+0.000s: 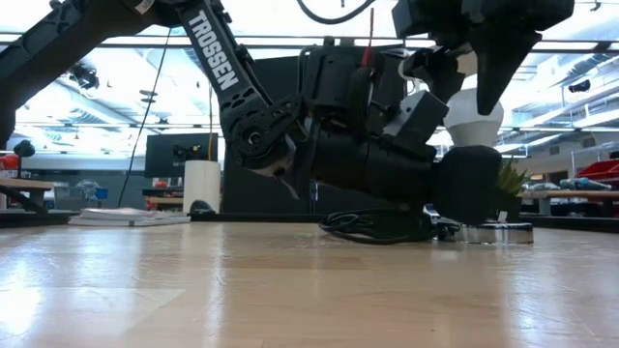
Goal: Screw lightbulb
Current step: Insert the lightbulb into the lamp
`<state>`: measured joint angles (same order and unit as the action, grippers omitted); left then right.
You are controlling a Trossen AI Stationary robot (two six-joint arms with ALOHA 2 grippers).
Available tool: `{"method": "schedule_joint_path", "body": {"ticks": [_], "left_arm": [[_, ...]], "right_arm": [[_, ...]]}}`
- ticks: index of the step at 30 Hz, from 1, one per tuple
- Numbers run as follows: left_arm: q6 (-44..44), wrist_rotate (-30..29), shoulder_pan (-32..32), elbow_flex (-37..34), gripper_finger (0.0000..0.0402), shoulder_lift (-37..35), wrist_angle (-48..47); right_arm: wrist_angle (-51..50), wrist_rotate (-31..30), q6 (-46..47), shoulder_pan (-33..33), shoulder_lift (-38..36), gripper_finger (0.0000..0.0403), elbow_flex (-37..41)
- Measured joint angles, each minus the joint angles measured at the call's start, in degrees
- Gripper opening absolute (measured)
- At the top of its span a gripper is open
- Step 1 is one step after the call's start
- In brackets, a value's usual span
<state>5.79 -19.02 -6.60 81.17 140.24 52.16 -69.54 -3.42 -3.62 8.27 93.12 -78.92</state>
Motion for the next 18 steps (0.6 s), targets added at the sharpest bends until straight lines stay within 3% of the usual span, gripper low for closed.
{"method": "schedule_joint_path", "body": {"ticks": [9, 14, 18], "left_arm": [[2.5, -5.3, -2.8, -1.3, 0.0236, 0.0, 2.8], [1.6, -4.7, -2.9, -6.7, 0.0223, 0.0, 13.3], [1.1, -3.8, -2.8, -7.9, 0.0221, -0.1, 14.7]], "right_arm": [[0.3, 0.0, 0.7, -0.1, -0.6, 0.0323, 0.5], [0.8, -1.3, 1.3, 0.3, -2.1, 0.0323, 0.5], [1.3, -1.3, 1.6, 0.3, -2.3, 0.0323, 0.6]]}}
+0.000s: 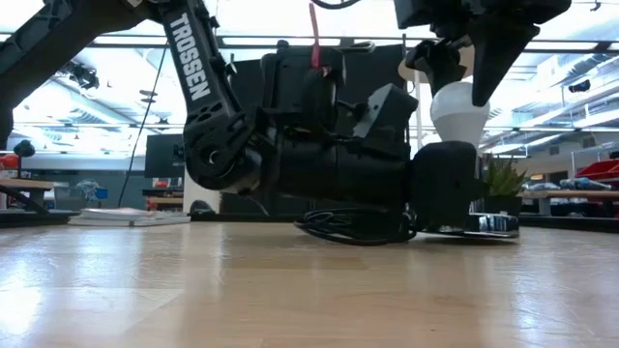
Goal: Screw lightbulb
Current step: Insert the lightbulb into the lamp
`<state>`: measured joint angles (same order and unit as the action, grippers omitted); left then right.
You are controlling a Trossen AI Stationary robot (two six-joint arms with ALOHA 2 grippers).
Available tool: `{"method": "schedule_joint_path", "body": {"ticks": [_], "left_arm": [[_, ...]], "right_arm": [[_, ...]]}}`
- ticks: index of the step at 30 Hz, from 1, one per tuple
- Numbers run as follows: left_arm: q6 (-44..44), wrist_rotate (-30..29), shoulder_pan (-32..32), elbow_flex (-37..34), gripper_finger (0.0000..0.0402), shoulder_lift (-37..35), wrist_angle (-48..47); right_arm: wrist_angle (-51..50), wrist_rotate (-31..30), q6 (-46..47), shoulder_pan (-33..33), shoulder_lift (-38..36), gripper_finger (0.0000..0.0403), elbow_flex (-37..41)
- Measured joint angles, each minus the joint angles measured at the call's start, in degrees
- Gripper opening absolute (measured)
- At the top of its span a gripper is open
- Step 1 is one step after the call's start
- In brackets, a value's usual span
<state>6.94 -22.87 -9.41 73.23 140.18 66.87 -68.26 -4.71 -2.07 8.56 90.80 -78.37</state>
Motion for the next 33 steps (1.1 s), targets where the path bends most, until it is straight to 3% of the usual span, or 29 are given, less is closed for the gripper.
{"method": "schedule_joint_path", "body": {"ticks": [33], "left_arm": [[2.9, -2.7, 0.8, 0.1, 0.0223, -0.2, -2.6]], "right_arm": [[10.9, 0.0, 1.8, 0.6, 0.0, 0.0323, 6.3]]}}
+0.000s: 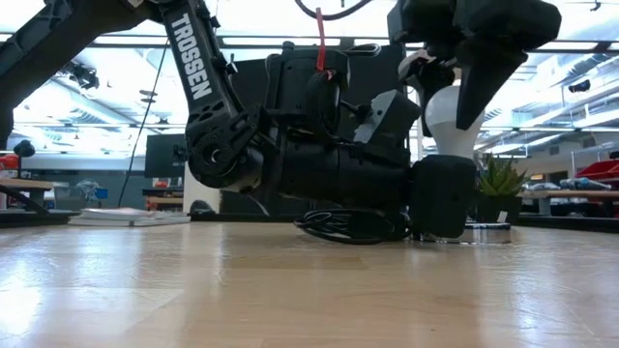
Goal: Screw lightbulb
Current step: Insert the lightbulb into the lamp
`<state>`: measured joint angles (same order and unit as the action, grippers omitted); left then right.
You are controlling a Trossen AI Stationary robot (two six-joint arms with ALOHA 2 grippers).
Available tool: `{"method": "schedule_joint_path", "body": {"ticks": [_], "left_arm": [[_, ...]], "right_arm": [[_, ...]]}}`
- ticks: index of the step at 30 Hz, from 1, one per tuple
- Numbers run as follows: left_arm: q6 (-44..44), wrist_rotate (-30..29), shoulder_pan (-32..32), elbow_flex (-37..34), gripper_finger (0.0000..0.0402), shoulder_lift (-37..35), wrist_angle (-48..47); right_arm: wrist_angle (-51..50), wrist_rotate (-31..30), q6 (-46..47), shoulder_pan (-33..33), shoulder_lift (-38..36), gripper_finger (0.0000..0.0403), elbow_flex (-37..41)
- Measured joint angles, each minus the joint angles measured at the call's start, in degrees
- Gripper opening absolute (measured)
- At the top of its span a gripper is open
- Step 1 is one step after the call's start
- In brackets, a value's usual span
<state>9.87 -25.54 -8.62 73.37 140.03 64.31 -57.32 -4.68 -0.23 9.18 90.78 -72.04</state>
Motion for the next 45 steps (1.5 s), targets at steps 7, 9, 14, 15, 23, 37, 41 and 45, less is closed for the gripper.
{"method": "schedule_joint_path", "body": {"ticks": [7, 9, 14, 15, 23, 37, 41, 45], "left_arm": [[-1.0, 0.0, 0.0, 0.0, 0.0234, 0.0, -0.2], [-1.1, 0.0, 0.0, 0.0, 0.0236, 0.0, -0.2], [-1.1, -0.1, 0.0, 0.0, 0.0239, 0.0, -0.7], [-1.1, -0.1, 0.0, 0.0, 0.0239, 0.0, -0.9], [-1.1, -0.3, 0.4, -0.1, 0.0239, 0.0, -0.9], [-1.0, -0.3, 0.4, -0.1, 0.0239, 0.0, -0.9], [-0.9, -0.4, 0.4, -0.1, 0.0239, 0.0, -0.9], [-1.0, -0.4, 0.4, -0.1, 0.0239, 0.0, -0.9]], "right_arm": [[0.4, 0.0, 2.8, 0.9, 0.0, 0.0323, 0.0], [0.7, 0.0, 2.8, 0.9, 0.0, 0.0323, 0.0], [0.7, 0.0, 2.1, 0.9, 0.0, 0.0323, 0.0], [0.9, 0.0, 1.8, 0.9, 0.0, 0.0323, 0.0], [3.8, -1.7, 6.4, 0.9, 0.0, 0.0323, 0.0], [-0.4, -1.3, 7.6, 0.9, 0.0, 0.0323, 0.0], [-2.3, -1.2, 8.1, 0.9, 0.0, 0.0323, -0.1], [-2.7, -1.1, 7.5, 0.9, 0.0, 0.0323, -0.1]]}}
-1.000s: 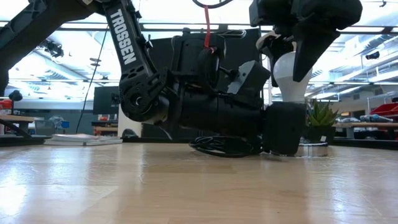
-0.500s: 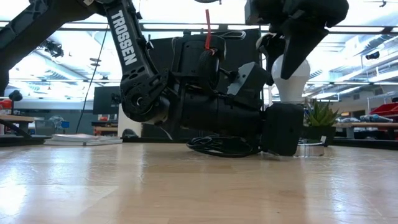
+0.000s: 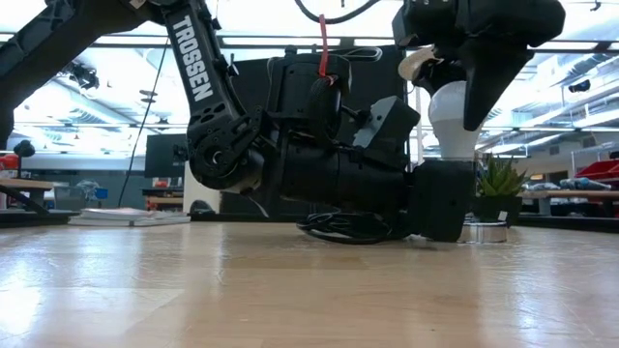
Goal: Screw lightbulb
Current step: Insert the lightbulb into the lamp
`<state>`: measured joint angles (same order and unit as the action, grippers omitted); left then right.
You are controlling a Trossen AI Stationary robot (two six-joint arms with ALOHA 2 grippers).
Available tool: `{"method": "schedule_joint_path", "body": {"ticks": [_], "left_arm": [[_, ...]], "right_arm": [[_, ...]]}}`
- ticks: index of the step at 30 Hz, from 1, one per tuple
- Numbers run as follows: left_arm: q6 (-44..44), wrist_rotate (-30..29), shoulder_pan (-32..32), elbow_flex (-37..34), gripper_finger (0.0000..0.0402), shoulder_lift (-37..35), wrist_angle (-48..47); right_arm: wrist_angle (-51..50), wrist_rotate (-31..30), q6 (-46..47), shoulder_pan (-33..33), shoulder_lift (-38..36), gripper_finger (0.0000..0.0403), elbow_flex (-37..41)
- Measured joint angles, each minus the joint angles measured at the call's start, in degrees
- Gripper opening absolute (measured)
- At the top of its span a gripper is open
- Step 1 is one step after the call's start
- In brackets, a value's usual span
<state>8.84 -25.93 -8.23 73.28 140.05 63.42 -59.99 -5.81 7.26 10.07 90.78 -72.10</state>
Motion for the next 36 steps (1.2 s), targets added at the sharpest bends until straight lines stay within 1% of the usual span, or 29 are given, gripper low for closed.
{"method": "schedule_joint_path", "body": {"ticks": [8, 11, 16, 25, 30, 36], "left_arm": [[-0.4, 0.0, 0.0, 0.0, 0.0239, 0.0, 0.0], [-0.4, 0.0, 0.0, 0.1, 0.0239, 0.0, 0.0], [-0.2, -0.8, 0.0, 0.1, 0.0239, 0.0, 0.1], [-1.7, -1.2, 0.1, 0.1, 0.0239, 0.0, 0.7], [-3.4, -1.4, 0.0, 0.1, 0.0239, 0.0, 0.7], [-6.7, -1.6, 0.1, 0.1, 0.0239, 0.0, -0.2]], "right_arm": [[-0.6, 2.8, -5.5, 0.0, 0.0, 0.0330, 0.0], [-1.7, 2.9, -8.2, 0.0, 0.0, 0.0333, 0.0], [-2.1, 3.0, -10.1, 0.1, 0.0, 0.0330, 0.0], [-1.0, 1.4, -13.1, -0.1, 2.9, 0.0313, -0.1], [-2.3, 1.9, -11.1, -0.7, 3.3, 0.0297, -1.0], [-2.9, -0.9, -12.3, -0.8, 3.3, 0.0301, -1.9]]}}
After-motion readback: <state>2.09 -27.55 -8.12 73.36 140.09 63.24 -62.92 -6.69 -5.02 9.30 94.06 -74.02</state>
